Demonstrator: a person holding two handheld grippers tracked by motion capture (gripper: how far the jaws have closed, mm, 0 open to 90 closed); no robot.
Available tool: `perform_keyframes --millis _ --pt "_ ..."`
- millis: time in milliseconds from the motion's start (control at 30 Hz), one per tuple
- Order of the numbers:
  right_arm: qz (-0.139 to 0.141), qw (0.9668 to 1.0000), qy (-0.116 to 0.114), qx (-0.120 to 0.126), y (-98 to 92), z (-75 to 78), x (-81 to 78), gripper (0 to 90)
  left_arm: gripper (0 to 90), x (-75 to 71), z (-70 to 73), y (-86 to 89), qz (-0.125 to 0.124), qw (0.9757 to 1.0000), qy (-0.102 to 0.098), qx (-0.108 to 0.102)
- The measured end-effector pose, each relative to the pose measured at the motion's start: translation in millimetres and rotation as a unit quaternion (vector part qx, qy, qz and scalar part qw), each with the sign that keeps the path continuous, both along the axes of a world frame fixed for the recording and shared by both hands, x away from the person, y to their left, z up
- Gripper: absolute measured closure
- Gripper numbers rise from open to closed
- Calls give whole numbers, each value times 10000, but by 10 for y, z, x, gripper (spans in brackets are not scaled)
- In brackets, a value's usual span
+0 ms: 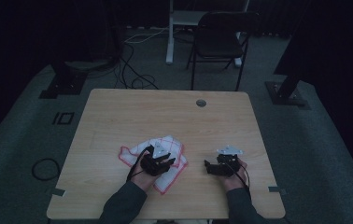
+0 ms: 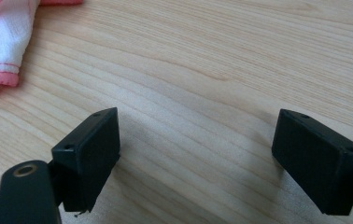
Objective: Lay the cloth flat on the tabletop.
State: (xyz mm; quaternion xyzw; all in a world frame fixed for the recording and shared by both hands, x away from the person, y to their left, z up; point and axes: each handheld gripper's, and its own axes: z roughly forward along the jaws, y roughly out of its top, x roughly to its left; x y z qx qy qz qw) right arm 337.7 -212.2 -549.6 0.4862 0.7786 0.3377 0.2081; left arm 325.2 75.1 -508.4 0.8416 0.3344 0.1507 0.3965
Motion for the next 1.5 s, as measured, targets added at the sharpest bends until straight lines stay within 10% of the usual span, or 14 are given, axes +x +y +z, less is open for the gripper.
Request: perform_keyframes --millis 600,833,1500 --pt "1 10000 0 1 0 0 0 153 594 11 -241 -264 -291 9986 148 411" --pt "-2 10000 1 3 0 0 0 153 759 44 -245 -254 -135 9984 137 537" --pt "-2 10000 3 3 0 0 0 153 874 258 44 66 409 9991 63 89"
